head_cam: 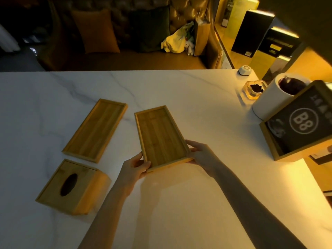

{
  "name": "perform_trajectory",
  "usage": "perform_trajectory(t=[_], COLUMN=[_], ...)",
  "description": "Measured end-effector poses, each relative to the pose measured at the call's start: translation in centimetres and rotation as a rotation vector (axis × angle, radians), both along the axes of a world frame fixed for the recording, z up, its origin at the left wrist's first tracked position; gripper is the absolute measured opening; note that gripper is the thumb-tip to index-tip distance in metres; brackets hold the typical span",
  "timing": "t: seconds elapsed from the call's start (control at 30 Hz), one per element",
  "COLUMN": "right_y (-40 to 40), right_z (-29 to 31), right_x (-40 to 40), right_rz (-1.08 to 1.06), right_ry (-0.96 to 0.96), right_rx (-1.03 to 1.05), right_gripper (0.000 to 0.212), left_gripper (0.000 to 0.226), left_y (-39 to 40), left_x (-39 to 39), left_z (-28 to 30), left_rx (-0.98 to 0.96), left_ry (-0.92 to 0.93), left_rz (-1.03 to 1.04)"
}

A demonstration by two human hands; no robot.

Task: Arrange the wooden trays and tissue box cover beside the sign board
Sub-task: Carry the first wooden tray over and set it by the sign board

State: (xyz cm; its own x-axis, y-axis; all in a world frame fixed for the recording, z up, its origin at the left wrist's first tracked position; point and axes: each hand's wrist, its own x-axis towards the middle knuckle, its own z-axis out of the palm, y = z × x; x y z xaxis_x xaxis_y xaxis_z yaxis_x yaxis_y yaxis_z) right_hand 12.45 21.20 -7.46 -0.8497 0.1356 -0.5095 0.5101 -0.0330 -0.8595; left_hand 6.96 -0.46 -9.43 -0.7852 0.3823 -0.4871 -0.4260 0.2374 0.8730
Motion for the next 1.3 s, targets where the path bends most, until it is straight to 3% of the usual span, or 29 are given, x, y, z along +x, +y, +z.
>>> perform_trajectory(t=[0.27, 0.53, 0.9, 1.3], right_y=[6.1, 13.8, 19.9, 21.6], right_z=[2.5, 2.0, -1.9, -7.0], right_x=[2.7, 6.1, 8.8, 8.6], right_rz=[-0.225, -0.371, -0.486, -0.517], right_ry=[0.115, 0.082, 0.010, -0.082], right_rx=[0.075, 0.087, 0.253, 0.473], right_gripper=[0.046, 0.046, 0.043, 0.043], left_gripper=[0.044, 0.038, 0.051, 0.049], left_y=[6.6, 15.8, 24.4, 28.0], left_x=[0.1, 1.1, 2.6, 2.1], left_z=[2.6, 2.1, -1.4, -3.5], left_rx=[0.115, 0.090, -0.090, -0.151], left_ry=[0.120, 0.239, 0.187, 0.135], left_rz=[-0.050, -0.196, -0.321, -0.349])
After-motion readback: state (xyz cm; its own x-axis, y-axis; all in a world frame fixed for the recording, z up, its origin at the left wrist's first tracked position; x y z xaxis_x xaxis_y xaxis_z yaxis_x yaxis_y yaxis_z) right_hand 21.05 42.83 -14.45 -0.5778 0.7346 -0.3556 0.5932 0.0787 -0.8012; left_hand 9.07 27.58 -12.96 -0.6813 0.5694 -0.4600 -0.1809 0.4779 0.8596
